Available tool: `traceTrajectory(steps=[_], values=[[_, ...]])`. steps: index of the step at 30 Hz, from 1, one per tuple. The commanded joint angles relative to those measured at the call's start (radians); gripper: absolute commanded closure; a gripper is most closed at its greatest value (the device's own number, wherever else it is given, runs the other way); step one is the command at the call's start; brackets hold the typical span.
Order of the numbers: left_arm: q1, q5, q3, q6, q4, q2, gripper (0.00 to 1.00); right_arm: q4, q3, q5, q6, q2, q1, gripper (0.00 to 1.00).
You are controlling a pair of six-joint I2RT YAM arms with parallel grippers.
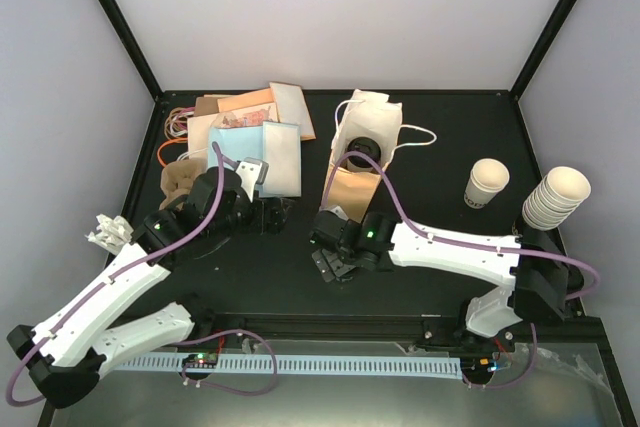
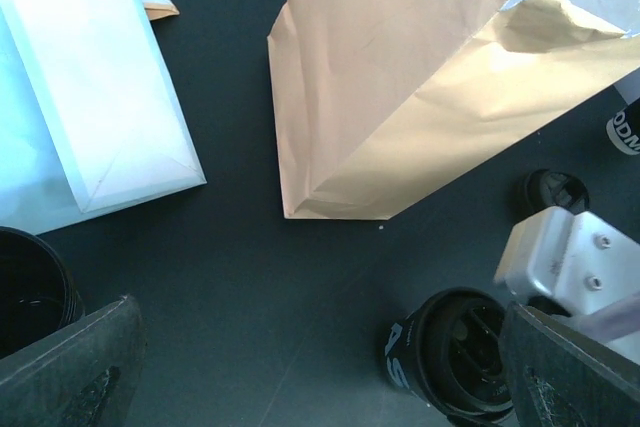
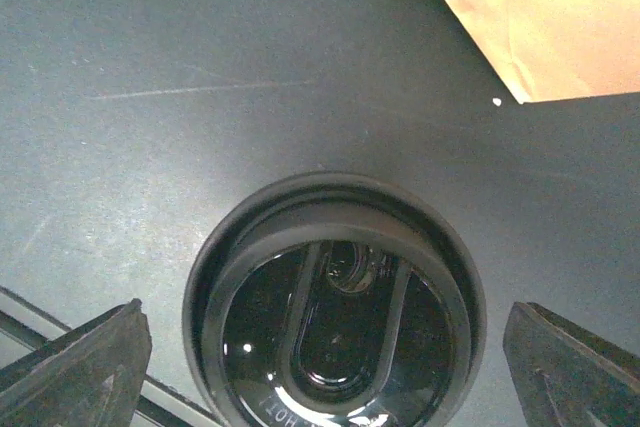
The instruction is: Pack the takeout coffee
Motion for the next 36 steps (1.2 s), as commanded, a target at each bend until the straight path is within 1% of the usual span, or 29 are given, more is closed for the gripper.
traceTrajectory(steps=[1, 5, 8, 12, 14, 22, 29, 31, 34, 36], values=[[0.013, 0.030, 0.000, 0.031, 0.032, -0.004, 0.01, -0.038, 0.018, 0.033, 0.041, 0.035, 0.006, 0.03], [0.020, 0.039, -0.004, 0.039, 0.039, 0.003, 0.01, -0.066, 0.034, 0.036, 0.071, 0.070, 0.006, 0.07], [0.025, 0.047, -0.004, 0.045, 0.043, 0.007, 0.01, -0.061, 0.032, 0.025, 0.079, 0.070, 0.004, 0.13], [0.030, 0.053, -0.007, 0.047, 0.045, 0.011, 0.01, -0.065, 0.031, 0.024, 0.082, 0.070, 0.006, 0.16], [0.031, 0.057, -0.012, 0.049, 0.047, 0.009, 0.01, -0.064, 0.029, 0.020, 0.081, 0.075, 0.006, 0.19], [0.039, 0.069, -0.019, 0.049, 0.050, 0.007, 0.01, -0.059, 0.019, 0.023, 0.083, 0.051, 0.006, 0.21], [0.044, 0.073, -0.008, 0.051, 0.060, 0.016, 0.01, -0.098, 0.065, 0.066, 0.065, 0.015, 0.006, 0.21], [0.047, 0.045, -0.001, 0.042, 0.068, 0.020, 0.01, -0.114, 0.094, 0.083, 0.043, -0.013, 0.005, 0.21], [0.056, -0.042, 0.013, -0.010, 0.079, 0.034, 0.01, -0.126, 0.145, 0.107, -0.005, -0.060, 0.004, 0.21], [0.078, -0.025, 0.025, -0.020, 0.116, 0.061, 0.01, -0.131, 0.185, 0.123, -0.038, -0.100, 0.002, 0.22]])
